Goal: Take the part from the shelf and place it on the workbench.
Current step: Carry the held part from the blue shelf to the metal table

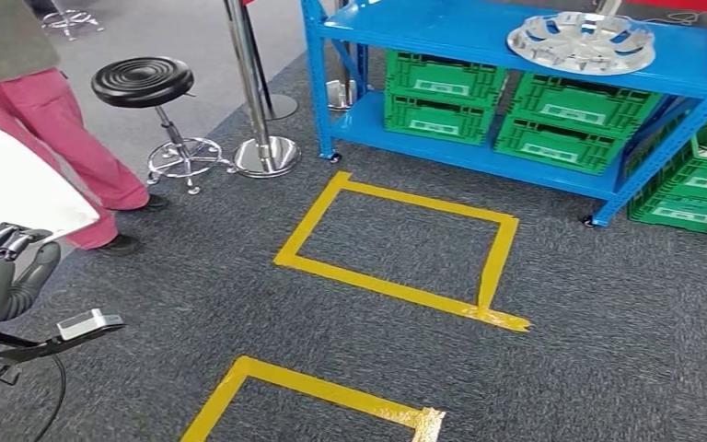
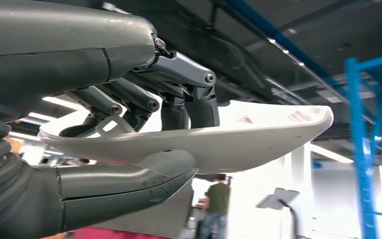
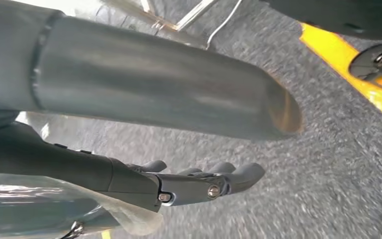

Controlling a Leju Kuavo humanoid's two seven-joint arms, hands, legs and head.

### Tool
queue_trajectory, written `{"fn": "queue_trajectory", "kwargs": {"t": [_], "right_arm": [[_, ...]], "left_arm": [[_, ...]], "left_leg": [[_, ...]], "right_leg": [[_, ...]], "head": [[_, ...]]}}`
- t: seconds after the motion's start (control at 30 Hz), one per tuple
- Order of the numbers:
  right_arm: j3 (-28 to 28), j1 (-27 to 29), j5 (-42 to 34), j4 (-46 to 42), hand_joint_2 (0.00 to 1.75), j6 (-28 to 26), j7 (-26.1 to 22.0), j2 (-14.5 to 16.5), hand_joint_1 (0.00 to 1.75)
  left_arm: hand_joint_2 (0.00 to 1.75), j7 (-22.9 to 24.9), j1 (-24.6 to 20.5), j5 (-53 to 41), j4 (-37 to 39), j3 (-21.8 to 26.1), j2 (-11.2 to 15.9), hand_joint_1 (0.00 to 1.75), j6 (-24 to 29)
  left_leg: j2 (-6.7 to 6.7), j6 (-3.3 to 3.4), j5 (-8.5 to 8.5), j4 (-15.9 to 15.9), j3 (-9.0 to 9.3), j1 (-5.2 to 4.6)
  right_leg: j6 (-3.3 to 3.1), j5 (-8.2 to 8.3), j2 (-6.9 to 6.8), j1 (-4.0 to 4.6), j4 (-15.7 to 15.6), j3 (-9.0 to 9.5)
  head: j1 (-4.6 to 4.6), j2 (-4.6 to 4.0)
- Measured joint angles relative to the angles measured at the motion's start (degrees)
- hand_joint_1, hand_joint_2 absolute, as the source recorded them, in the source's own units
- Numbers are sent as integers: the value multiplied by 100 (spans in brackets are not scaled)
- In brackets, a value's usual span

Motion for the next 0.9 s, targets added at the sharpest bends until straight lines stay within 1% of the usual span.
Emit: {"fn": "queue_trajectory", "kwargs": {"t": [0.03,0.07,0.1,0.13,0.17,0.2,0.23,0.27,0.3,0.33,0.37,0.4,0.43,0.47,0.5,0.53,0.57,0.6,0.63,0.67,0.7,0.73,0.77,0.8,0.83,0.87,0.9], "right_arm": [[-1,-5,2,1,0,1,2,1,0],[-2,-14,7,2,0,0,4,2,0],[-4,-21,16,2,0,-2,4,2,0],[-7,-26,29,2,0,-3,5,2,0],[-10,-27,45,2,0,-7,10,2,0],[-13,-21,63,2,0,-10,18,2,0],[-15,-11,79,2,0,-11,30,2,0],[-17,3,94,2,0,-11,43,2,0],[-19,17,108,2,0,-9,51,2,0],[-22,28,122,2,0,-7,56,2,0],[-26,32,140,2,0,-4,57,2,0],[-31,31,160,3,0,-1,57,-1,0],[-36,29,182,5,0,1,58,-5,0],[-42,27,203,8,0,5,60,-9,0],[-48,25,223,10,0,9,62,-12,0],[-59,23,241,12,0,14,68,-13,0],[-73,20,259,13,0,19,73,-7,0],[-87,14,279,15,0,21,78,4,0],[-101,12,294,17,0,23,84,14,0],[-110,14,308,19,0,24,88,25,0],[-117,17,319,21,0,24,93,31,0],[-122,26,328,22,0,24,99,33,0],[-126,35,339,22,0,24,106,36,0],[-127,39,351,23,0,24,114,39,0],[-129,41,363,23,0,24,122,42,0],[-131,40,375,24,0,24,131,47,0],[-134,37,390,25,0,24,139,50,0]], "left_arm": [[175,0,4,2,0,0,2,175,1],[175,0,12,4,-1,2,6,175,1],[175,1,15,5,-2,4,12,175,3],[175,1,12,7,-3,5,15,175,6],[175,2,10,7,-4,7,15,175,8],[175,2,9,8,-4,5,11,175,11],[175,2,14,8,-4,2,4,175,12],[175,2,24,9,-4,-1,-3,175,13],[175,2,31,9,-4,-3,-8,175,13],[175,2,36,9,-4,-4,-10,175,14],[175,2,38,8,-4,-4,-11,175,15],[175,2,38,8,-4,-3,-12,175,16],[175,2,34,9,-4,-3,-13,175,16],[175,2,33,9,-4,-2,-14,175,17],[175,2,36,10,-4,-2,-14,175,18],[175,1,41,13,-5,-1,-11,175,18],[175,1,51,20,-9,3,-1,175,19],[175,0,64,31,-15,9,13,175,19],[175,0,65,43,-22,18,29,175,18],[175,0,57,56,-28,27,43,175,16],[175,0,50,67,-32,33,44,175,15],[175,0,44,72,-32,36,44,175,11],[175,0,49,77,-33,37,38,175,7],[175,0,61,80,-33,37,36,175,2],[175,0,70,84,-33,38,37,175,-2],[175,0,73,89,-33,42,37,175,-4],[175,0,71,98,-33,46,37,175,-5]], "left_leg": [[-59,33,13,-13,-22,-6],[-129,66,34,-27,-27,6],[-192,101,57,-44,-28,22],[-255,139,85,-62,-28,39],[-315,173,111,-76,-26,55],[-379,194,126,-75,-41,55],[-449,208,139,-74,-54,53],[-526,212,147,-74,-63,50],[-606,211,154,-73,-67,45],[-685,206,160,-73,-68,40],[-765,199,166,-73,-67,35],[-837,189,175,-73,-68,39],[-911,173,181,-66,-79,38],[-977,149,192,-62,-99,47],[-1045,118,208,-60,-123,64],[-1117,82,226,-63,-150,77],[-1185,47,245,-69,-172,89],[-1163,20,231,-46,-199,88],[-1056,-7,159,46,-251,80],[-897,-36,24,247,-345,75],[-705,-70,-165,563,-487,86],[-584,-110,-359,944,-655,110],[-524,-152,-493,1275,-798,142],[-493,-194,-531,1459,-871,177],[-467,-237,-459,1426,-839,212],[-417,-281,-297,1174,-697,245],[-287,-330,-111,782,-486,276]], "right_leg": [[21,0,-68,5,-1,4],[51,-16,-92,-1,6,-6],[82,-65,-16,-11,54,-29],[112,-171,139,-23,208,-99],[138,-332,339,-35,493,-235],[151,-515,519,-40,883,-411],[156,-673,619,-42,1296,-611],[156,-747,659,-41,1594,-767],[148,-712,675,-39,1695,-834],[129,-574,692,-36,1570,-794],[96,-357,744,-34,1225,-642],[47,-153,881,-31,786,-444],[0,-11,1017,-34,386,-242],[-32,72,1125,-31,96,-91],[-51,83,1183,-26,-37,-16],[-54,82,1136,-17,-73,17],[-57,104,1060,-23,-107,25],[-68,129,985,-34,-153,43],[-85,153,903,-51,-205,62],[-99,173,817,-70,-251,78],[-108,178,736,-69,-268,86],[-116,173,647,-72,-272,86],[-110,167,555,-76,-270,85],[-100,158,468,-86,-265,83],[-81,146,383,-102,-254,82],[-52,128,306,-124,-234,84],[-9,102,236,-142,-196,85]], "head": [[3,0],[4,0],[9,0],[20,0],[31,0],[42,0],[48,0],[48,0],[48,0],[49,0],[46,0],[44,0],[42,0],[42,0],[41,0],[44,0],[49,0],[47,0],[34,0],[16,0],[-1,0],[-15,0],[-15,0],[-14,0],[-14,0],[-14,0],[-16,0]]}}
